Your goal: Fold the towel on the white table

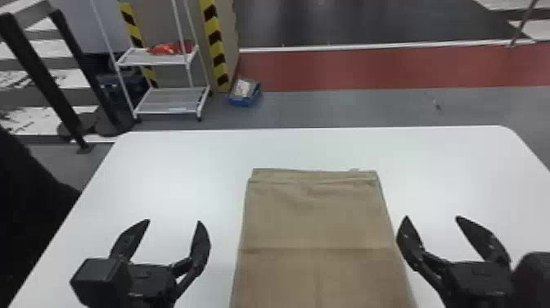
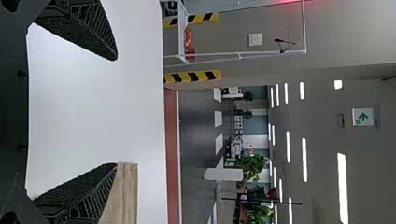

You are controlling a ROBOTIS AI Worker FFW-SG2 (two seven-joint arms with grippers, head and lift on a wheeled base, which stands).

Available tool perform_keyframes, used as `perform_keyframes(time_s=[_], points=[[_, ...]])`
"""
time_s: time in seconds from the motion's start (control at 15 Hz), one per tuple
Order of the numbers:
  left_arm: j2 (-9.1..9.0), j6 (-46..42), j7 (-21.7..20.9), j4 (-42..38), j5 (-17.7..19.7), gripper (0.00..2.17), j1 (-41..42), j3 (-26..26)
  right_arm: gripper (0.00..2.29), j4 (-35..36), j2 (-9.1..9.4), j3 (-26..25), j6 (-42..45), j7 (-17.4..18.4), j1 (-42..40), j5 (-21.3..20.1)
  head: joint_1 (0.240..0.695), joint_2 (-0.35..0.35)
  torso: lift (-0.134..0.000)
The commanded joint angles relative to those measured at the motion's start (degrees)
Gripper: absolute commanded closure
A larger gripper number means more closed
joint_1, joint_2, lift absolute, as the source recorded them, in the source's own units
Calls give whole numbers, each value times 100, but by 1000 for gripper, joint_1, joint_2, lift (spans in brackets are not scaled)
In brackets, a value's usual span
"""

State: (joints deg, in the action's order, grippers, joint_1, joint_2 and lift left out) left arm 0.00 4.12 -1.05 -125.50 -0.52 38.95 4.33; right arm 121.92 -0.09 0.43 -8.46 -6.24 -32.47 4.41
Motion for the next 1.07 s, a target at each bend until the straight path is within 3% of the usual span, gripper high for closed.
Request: perform_keyframes(time_s=[0.0,0.33,0.53,0.8,1.0], points=[[-15,23,0,0,-1,63,-11,-11,110,-327,14,-17,-680,-9,637,-54,695,94,-126],[-15,287,-35,26,-1,66,-195,-108,100,-1285,14,115,-1857,-202,2025,-19,695,98,-126],[-15,445,-35,61,-1,66,-274,-108,93,-2366,14,185,-2209,-404,3080,7,695,105,-126],[-15,516,-35,237,-1,66,-397,-143,97,-3553,14,440,-2209,-677,4126,7,695,121,-126],[-15,533,-35,272,-1,66,-441,-257,117,-3764,14,589,-2262,-765,4275,-45,695,140,-126]])
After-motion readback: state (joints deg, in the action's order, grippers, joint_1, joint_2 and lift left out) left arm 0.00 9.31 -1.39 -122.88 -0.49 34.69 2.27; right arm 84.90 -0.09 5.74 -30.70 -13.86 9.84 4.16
